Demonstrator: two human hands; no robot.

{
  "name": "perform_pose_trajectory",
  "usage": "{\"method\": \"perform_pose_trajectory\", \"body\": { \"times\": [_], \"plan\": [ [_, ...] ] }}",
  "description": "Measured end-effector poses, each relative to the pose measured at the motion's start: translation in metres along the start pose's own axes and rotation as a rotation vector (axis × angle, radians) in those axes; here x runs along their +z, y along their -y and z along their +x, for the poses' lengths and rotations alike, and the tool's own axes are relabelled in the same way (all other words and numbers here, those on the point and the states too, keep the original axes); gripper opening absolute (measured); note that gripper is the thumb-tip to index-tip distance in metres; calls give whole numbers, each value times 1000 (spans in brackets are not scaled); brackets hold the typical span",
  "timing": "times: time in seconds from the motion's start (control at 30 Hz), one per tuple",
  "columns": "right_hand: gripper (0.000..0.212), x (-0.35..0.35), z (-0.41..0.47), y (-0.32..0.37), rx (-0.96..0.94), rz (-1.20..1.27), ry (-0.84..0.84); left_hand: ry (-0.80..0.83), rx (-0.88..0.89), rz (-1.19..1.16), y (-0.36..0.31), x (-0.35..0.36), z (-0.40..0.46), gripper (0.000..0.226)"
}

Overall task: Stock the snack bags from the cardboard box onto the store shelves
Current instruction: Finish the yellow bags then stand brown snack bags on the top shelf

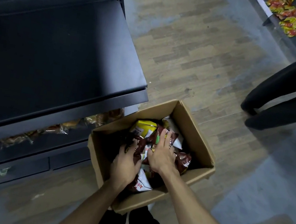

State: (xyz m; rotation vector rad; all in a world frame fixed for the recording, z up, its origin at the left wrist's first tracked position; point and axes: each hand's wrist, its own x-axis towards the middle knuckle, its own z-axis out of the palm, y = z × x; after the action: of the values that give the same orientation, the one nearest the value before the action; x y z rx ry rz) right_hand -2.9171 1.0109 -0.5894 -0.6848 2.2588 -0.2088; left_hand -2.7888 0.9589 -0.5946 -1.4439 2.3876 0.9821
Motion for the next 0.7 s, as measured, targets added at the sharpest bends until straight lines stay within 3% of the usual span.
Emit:
{"method": "perform_pose_trajectory", "body": {
  "times": [0.23,0.47,0.7],
  "plan": [
    [93,4,13,0,-33,20,92,246,-10,-101,16,-2,20,96],
    [81,-27,-20,9,-146,-13,-85,7,36,-76,-7,-39,2,75],
    [62,-61,-59,15,-266,11,-302,-211,145,15,-34,-80,-30,68]
  ]
}}
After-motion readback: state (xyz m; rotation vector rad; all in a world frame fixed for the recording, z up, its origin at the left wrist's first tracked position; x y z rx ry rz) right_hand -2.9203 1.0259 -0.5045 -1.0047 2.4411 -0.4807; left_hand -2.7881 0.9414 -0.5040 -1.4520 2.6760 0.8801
